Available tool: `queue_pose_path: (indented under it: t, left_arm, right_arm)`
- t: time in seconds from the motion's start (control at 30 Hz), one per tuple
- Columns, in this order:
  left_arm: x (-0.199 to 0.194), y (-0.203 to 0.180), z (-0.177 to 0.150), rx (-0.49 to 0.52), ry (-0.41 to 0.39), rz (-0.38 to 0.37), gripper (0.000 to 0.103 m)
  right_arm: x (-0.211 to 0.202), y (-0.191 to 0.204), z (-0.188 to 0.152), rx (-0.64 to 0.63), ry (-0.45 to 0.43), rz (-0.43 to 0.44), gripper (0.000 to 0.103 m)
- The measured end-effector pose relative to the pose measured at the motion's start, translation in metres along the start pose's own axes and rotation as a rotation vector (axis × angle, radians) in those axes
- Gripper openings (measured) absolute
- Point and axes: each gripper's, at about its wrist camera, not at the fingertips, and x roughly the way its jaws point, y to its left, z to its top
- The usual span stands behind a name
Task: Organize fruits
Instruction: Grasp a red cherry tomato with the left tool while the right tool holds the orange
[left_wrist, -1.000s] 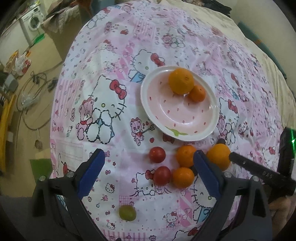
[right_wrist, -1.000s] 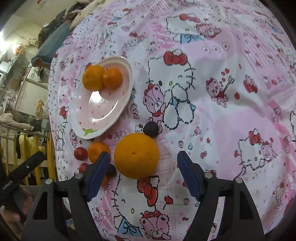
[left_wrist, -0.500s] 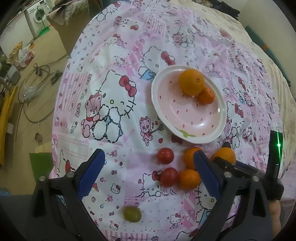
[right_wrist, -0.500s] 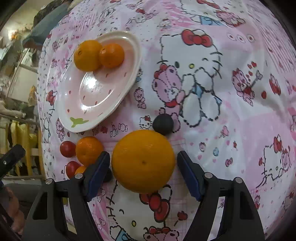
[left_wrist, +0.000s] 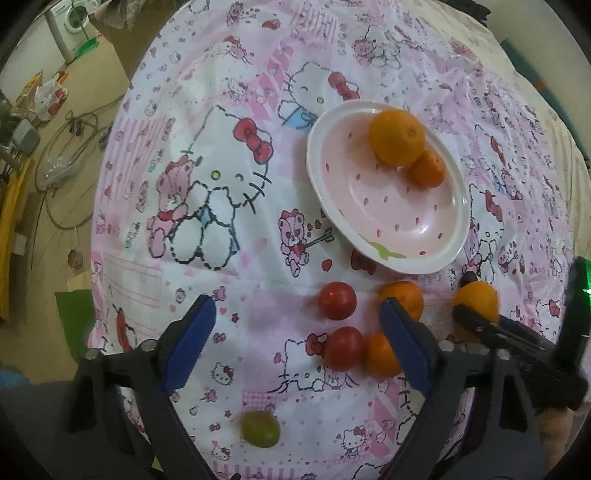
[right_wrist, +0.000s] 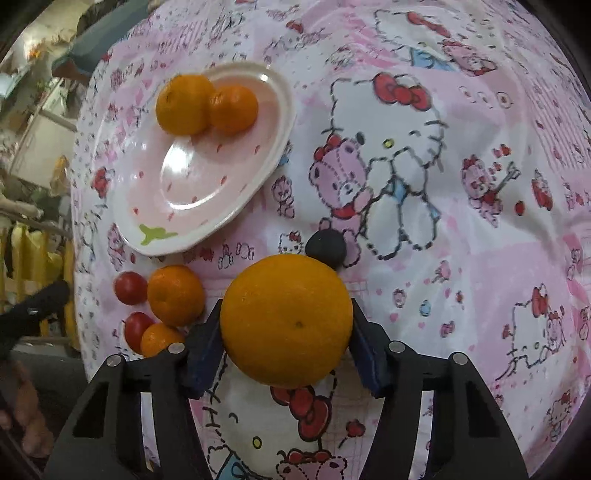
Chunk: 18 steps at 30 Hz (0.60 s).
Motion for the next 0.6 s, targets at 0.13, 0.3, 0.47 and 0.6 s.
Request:
queue_pose_path:
  t: [0.13,0.3,0.47,0.6]
  left_arm:
    - [0.010,-0.007,0.001,-0.006,0.009,0.003,0.081]
    - [0.031,-0.020,0.001,0.013,0.057,0.014,0.070]
    - [0.050,-0.027,0.004,0.027,0.099,0.042,0.053]
    - [0.058,-0.034,0.005,0.039,0.118,0.051,0.045]
  right_arm:
    - [-0.022,-0.016,-0.001,0.054,-0.040,0.049,0.063]
    - [-0.046,-0.030,-0.001,0.088,-0.094,0.078,0.063]
    - [-0.061,-0.040,-0.004,0.104,-0.114,0.072,0.063]
    - [-0.067,-0.042,-0.006,0.113,-0.119,0.074,0.063]
